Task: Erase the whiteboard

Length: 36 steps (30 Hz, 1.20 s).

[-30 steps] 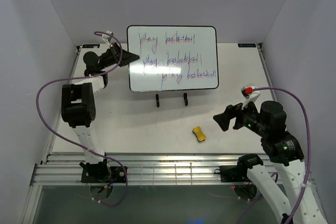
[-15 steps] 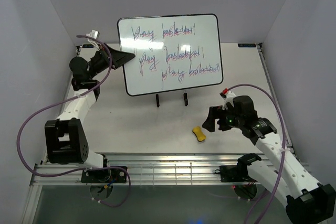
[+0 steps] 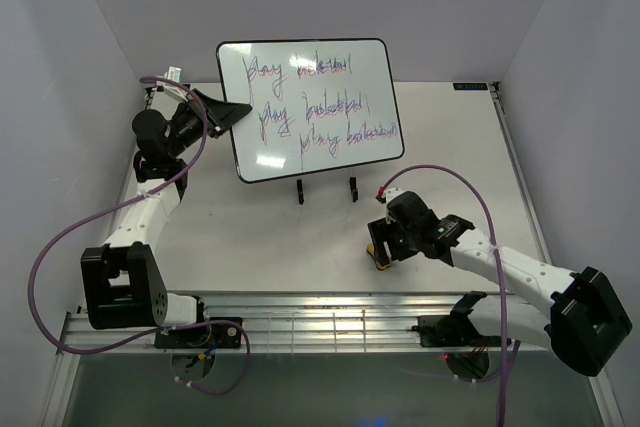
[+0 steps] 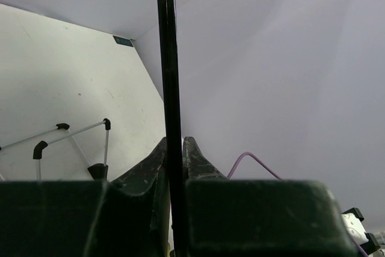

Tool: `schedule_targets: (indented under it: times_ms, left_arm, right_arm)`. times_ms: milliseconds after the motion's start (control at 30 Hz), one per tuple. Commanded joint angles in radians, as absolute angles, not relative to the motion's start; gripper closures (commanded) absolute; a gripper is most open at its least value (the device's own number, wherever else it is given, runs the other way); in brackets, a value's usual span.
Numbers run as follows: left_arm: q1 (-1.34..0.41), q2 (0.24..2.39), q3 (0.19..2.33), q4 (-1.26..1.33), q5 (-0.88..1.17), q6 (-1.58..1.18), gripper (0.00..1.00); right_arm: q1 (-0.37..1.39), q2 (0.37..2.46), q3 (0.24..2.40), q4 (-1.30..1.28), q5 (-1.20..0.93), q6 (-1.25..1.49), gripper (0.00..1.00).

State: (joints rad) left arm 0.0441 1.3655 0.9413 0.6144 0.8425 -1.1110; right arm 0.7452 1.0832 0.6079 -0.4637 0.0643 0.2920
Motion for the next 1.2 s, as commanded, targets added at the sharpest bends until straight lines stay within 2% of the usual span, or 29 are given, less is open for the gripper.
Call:
schedule_targets:
  times_ms: [0, 267, 467, 700, 900, 1000, 1167]
  left_arm:
    - [0.046, 1.279, 0.962, 0.696, 0.773, -1.129, 1.00]
    - [0.049, 1.282, 0.931, 0.687, 0.791, -1.104, 1.00]
    - [0.051, 1.272, 0.914, 0.686, 0.818, -1.089, 1.00]
    - [0.052, 1.276, 0.910, 0.684, 0.851, -1.081, 1.00]
    - [0.057, 1.270, 0.900, 0.681, 0.862, -1.078, 1.00]
    - [0.057, 1.269, 0.897, 0.681, 0.864, -1.077, 1.00]
    - [0.057, 1.261, 0.885, 0.681, 0.877, -1.075, 1.00]
  right_arm:
    - [0.772, 1.117, 0.634, -0.394, 0.118, 0.282, 0.26]
    - [0.798, 1.221, 0.630, -0.330, 0.098, 0.262, 0.32]
    - [0.810, 1.261, 0.641, -0.319, 0.146, 0.258, 0.41]
    - [0.815, 1.284, 0.634, -0.291, 0.127, 0.255, 0.49]
    - [0.818, 1.289, 0.626, -0.285, 0.126, 0.255, 0.51]
    - [0.819, 1.285, 0.629, -0.291, 0.133, 0.255, 0.59]
    - [0.821, 1.249, 0.630, -0.308, 0.152, 0.262, 0.62]
